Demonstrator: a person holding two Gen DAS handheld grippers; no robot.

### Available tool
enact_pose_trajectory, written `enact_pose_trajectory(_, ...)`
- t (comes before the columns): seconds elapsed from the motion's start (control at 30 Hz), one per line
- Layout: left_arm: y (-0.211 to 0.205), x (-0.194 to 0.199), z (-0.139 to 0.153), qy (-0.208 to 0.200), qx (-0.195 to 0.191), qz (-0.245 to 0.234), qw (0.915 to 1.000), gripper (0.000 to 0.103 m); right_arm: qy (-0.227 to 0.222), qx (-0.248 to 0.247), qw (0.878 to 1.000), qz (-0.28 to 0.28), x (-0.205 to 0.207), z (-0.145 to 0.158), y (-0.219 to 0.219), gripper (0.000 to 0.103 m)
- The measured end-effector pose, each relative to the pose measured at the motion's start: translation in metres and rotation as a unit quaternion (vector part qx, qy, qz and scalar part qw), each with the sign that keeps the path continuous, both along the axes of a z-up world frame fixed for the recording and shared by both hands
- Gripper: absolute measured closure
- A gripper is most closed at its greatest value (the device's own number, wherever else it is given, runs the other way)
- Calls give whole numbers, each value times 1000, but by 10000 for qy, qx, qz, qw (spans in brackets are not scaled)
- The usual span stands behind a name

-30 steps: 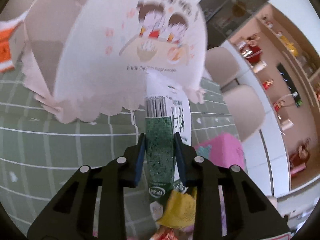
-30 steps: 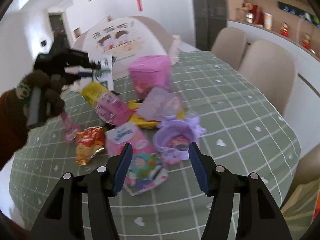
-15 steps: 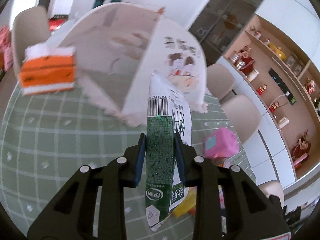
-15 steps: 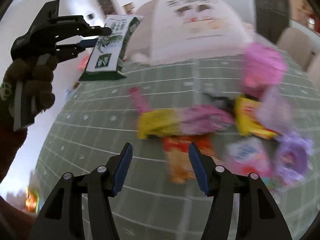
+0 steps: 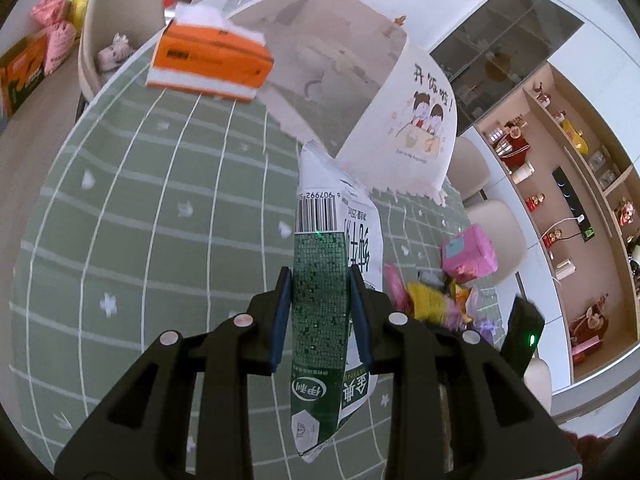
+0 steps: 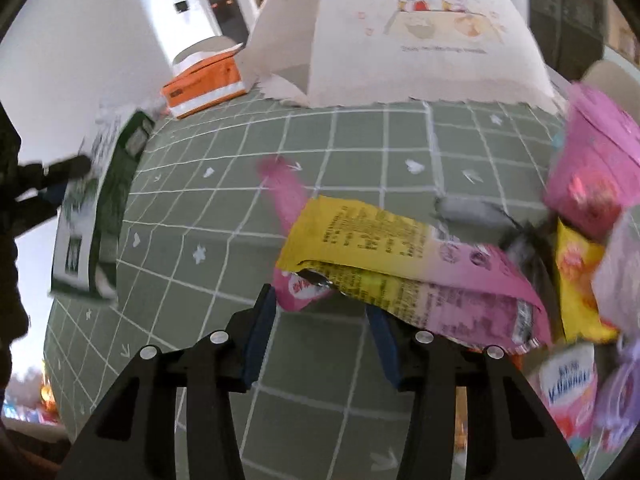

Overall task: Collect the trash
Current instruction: 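Lift the milk carton with the left tool while the right tool grasps the pink candy stick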

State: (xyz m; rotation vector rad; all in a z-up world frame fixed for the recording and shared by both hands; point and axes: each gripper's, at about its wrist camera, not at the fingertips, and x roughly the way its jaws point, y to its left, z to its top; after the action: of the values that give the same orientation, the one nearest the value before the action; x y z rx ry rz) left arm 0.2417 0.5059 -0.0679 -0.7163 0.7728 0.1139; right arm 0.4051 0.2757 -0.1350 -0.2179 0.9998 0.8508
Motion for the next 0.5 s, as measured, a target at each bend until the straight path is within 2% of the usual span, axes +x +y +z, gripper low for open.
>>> enact_pose_trajectory(0.13,-2,-4,-15,180,-126,20,9998,76,-366,-337,9979,422,-5,-5,27,58)
enact_pose_trajectory(0.2,-4,-5,-17,219,-132,26,9997,76,-469,-369,9971,462,-5,-6,33,58)
enact_pose_trajectory(0.37,-6,-5,-18,236,-141,-21,9996,76,-327,-328,9982,373,5,-5,35,58)
enact_pose_trajectory(0.5,-13,0,-18,248,-158,-140,9995,76,-284,-142,9995,95,3,13,9,60)
